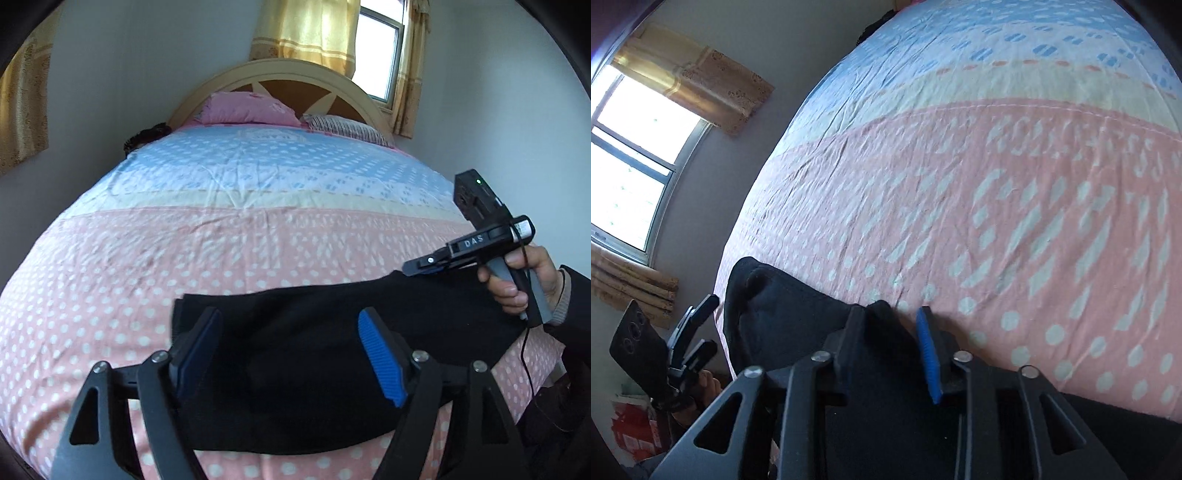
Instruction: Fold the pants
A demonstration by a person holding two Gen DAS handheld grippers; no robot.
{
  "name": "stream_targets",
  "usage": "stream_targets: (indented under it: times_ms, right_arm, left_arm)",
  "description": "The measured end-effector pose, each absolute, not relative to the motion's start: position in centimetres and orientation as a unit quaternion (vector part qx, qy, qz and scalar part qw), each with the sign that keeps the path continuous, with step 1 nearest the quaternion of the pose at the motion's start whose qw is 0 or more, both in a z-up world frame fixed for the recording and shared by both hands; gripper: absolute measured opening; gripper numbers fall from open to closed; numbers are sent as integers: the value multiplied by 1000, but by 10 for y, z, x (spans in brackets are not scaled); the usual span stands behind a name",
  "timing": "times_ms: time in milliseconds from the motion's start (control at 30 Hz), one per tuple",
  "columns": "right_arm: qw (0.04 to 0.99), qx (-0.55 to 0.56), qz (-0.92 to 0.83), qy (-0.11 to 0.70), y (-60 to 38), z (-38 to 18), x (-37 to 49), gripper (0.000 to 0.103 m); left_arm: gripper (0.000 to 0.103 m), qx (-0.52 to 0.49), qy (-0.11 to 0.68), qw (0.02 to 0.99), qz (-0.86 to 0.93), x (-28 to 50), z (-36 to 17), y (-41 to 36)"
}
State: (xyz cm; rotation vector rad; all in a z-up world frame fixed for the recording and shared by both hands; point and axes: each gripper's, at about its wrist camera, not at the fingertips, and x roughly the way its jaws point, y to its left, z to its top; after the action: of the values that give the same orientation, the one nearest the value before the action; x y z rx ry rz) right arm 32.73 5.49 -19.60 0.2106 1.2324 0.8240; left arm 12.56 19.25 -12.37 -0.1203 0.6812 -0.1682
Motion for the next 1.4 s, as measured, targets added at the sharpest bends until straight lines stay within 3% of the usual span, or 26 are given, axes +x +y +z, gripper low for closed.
stream_targets:
  times_ms: [167,267,467,667,733,800,833,1067,1400]
  right_arm:
    - [755,115,390,514,44,-166,316,3]
    - [770,113,382,499,42,-160,316,3]
    - [777,92,319,535,40,-202,329,0]
    - [794,101,319,507,11,-176,319,1]
    - [799,85,331,494,3,-163,302,9]
    - [802,65,345,483,-6,-152,278,50]
    - [799,64,355,481,-13,-151,262,55]
    - [778,30,381,499,-36,-177,187,55]
    - [796,45,361,485,-48,-196,168,55]
  left_arm:
    - [79,-37,408,908,-83,145,-166,179]
    - [81,-6,406,910,-80,142,-168,171]
    - [88,8,411,908,-79,147,-172,162]
    - [89,12,411,908,-75,146,-171,161]
    - [89,11,411,908,-75,147,-172,160]
    - [90,11,411,908,-75,147,-172,161]
    - [90,12,411,908,-75,147,-172,160]
    - [90,12,411,909,-74,147,-172,160]
    - [91,4,419,907,-47,150,-169,152]
